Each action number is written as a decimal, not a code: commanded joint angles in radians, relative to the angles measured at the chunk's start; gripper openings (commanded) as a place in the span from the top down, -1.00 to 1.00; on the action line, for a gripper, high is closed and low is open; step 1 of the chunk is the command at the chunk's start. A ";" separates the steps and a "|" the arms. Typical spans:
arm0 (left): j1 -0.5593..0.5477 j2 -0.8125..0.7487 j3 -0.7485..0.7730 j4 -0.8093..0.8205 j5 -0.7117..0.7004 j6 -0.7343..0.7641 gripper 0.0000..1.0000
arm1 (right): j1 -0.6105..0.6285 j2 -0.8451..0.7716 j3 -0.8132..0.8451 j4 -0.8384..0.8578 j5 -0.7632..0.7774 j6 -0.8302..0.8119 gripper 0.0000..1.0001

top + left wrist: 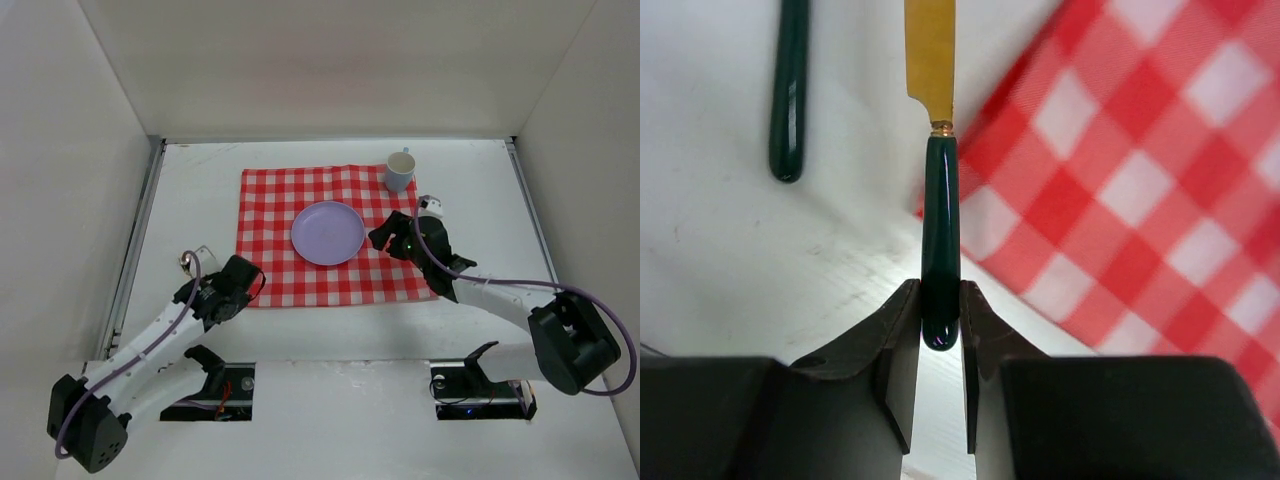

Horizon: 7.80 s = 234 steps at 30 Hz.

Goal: Set the dinner table for one person

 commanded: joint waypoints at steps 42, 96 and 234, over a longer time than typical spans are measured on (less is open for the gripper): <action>-0.438 1.211 0.976 0.741 0.087 0.217 0.96 | -0.209 -0.217 -0.133 -0.042 0.253 0.138 -0.48; 0.315 -0.008 -0.108 0.248 -0.065 0.195 0.33 | -0.178 -0.188 -0.131 0.035 0.211 0.103 0.16; 0.355 -0.084 -0.047 0.624 -0.123 0.410 -1.00 | -0.178 -0.282 -0.208 0.119 0.239 0.119 -0.48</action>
